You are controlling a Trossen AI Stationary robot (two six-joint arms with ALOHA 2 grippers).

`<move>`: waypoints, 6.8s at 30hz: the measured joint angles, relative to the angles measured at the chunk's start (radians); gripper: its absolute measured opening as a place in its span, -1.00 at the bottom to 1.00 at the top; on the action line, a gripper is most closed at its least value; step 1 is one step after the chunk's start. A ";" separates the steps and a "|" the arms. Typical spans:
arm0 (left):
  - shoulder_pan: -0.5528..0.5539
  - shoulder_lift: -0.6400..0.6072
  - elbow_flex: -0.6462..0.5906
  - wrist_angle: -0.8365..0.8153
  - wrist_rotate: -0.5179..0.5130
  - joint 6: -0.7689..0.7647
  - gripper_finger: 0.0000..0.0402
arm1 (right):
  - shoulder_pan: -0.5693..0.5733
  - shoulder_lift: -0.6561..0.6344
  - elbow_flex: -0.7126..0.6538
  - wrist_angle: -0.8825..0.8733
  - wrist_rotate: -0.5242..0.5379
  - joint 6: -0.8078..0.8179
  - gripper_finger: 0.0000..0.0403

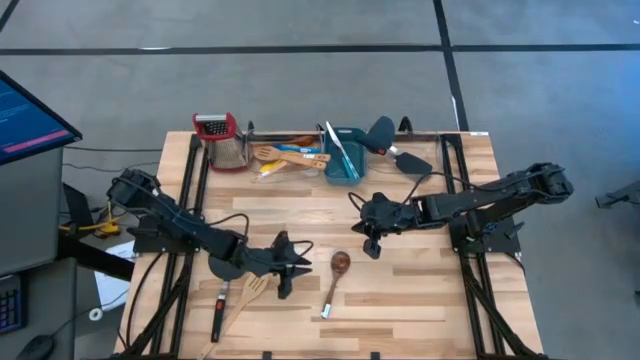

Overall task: Pick & Place Kitchen Items
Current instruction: Put the brown serving spoon into the left transparent bin

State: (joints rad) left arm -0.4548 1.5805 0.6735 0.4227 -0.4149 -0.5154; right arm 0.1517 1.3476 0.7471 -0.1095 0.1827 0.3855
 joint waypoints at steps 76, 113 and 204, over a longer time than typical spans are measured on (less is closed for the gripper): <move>-0.042 0.001 0.018 0.015 -0.093 0.062 -0.97 | -0.017 0.000 0.000 0.103 0.050 -0.073 -1.00; -0.042 0.001 0.018 0.016 -0.093 0.066 -0.97 | 0.275 0.379 0.099 0.097 0.101 0.397 -1.00; 0.024 0.001 0.021 0.009 -0.121 0.039 -0.99 | 0.043 0.506 0.224 -0.454 0.357 0.836 -1.00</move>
State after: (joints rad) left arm -0.4305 1.5810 0.6942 0.4322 -0.5357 -0.4768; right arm 0.1951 1.8538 0.9714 -0.5636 0.5400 1.2213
